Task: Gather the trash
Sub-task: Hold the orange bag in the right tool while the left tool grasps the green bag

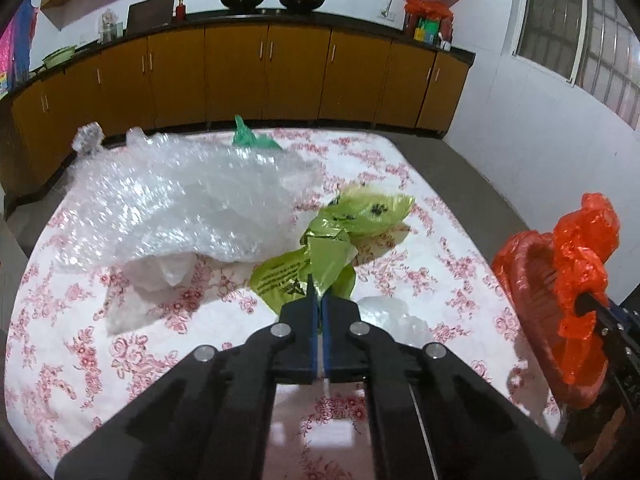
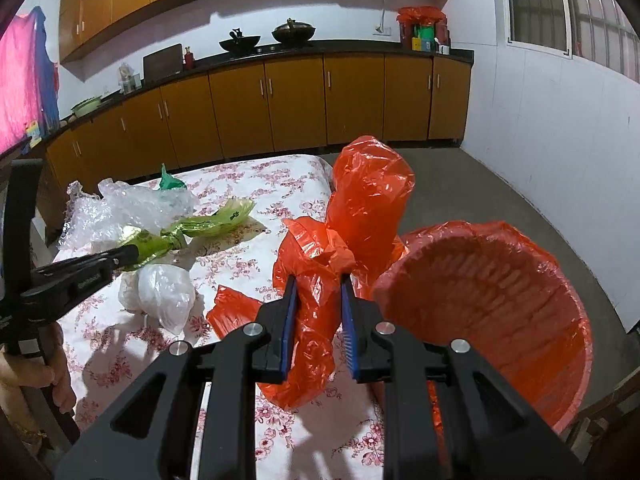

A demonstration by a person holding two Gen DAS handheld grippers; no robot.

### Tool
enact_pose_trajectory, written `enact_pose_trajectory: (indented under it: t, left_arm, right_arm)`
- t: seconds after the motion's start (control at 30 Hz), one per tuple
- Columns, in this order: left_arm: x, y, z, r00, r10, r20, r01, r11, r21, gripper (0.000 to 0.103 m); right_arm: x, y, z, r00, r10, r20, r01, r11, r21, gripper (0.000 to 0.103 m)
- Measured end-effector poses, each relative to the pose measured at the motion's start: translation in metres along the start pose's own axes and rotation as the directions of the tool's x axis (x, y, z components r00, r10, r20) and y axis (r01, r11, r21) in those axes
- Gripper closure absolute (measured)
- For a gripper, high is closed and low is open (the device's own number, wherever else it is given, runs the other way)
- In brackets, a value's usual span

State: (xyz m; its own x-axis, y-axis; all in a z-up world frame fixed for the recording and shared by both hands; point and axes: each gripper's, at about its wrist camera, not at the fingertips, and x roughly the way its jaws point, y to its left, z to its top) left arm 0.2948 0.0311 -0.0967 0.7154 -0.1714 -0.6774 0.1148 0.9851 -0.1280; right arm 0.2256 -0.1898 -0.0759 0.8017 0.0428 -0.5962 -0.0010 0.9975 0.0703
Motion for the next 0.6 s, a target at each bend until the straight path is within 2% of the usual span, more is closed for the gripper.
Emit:
enact_pose_trajectory:
  t: [0.27,0.6]
  left_arm:
    - [-0.033,-0.004,0.008,0.998,-0.012,0.061,0.011,1.000,0.006,0.100]
    - [-0.076,-0.033,0.015,0.992,-0.070,0.110,0.066,0.997,0.041,0.100]
  right_arm:
    - [-0.016,0.000,0.004,0.999,0.013,0.030,-0.013,1.000,-0.005,0.082]
    - [-0.048,-0.020,0.009,0.997,-0.001,0.071,0.000,1.000,0.012,0.082]
